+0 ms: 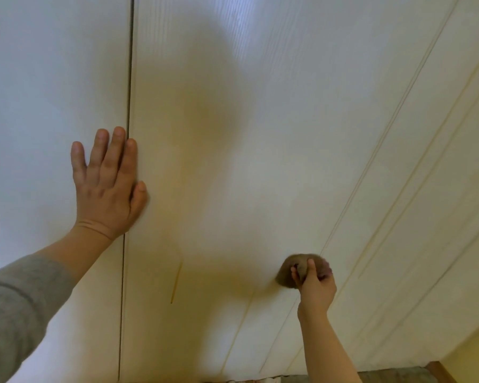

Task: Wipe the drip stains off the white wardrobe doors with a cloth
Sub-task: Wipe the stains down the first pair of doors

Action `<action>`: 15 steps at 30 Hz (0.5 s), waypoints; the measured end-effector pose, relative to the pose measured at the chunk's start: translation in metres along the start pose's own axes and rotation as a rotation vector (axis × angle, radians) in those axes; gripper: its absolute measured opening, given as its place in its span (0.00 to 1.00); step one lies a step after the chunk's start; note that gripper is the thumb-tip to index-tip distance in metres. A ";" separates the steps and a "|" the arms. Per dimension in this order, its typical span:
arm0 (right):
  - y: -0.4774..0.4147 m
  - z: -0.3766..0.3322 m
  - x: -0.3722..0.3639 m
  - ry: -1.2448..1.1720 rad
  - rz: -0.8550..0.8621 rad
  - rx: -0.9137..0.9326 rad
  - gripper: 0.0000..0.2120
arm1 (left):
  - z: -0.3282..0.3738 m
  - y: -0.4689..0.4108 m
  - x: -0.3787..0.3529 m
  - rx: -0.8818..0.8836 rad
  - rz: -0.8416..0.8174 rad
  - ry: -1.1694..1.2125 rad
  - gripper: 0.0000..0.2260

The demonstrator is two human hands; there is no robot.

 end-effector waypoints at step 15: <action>0.104 0.003 -0.097 -0.051 -0.338 0.078 0.10 | -0.005 0.109 0.025 0.200 -0.286 0.258 0.29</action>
Point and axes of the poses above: each hand's wrist, its own y-axis away from the middle knuckle, its own x-axis out of the back of the hand, z = x × y, the point moved 4 cm from there along -y, towards the middle knuckle, and after that the axes turned 15 degrees about -z, right-handed, at the moved point
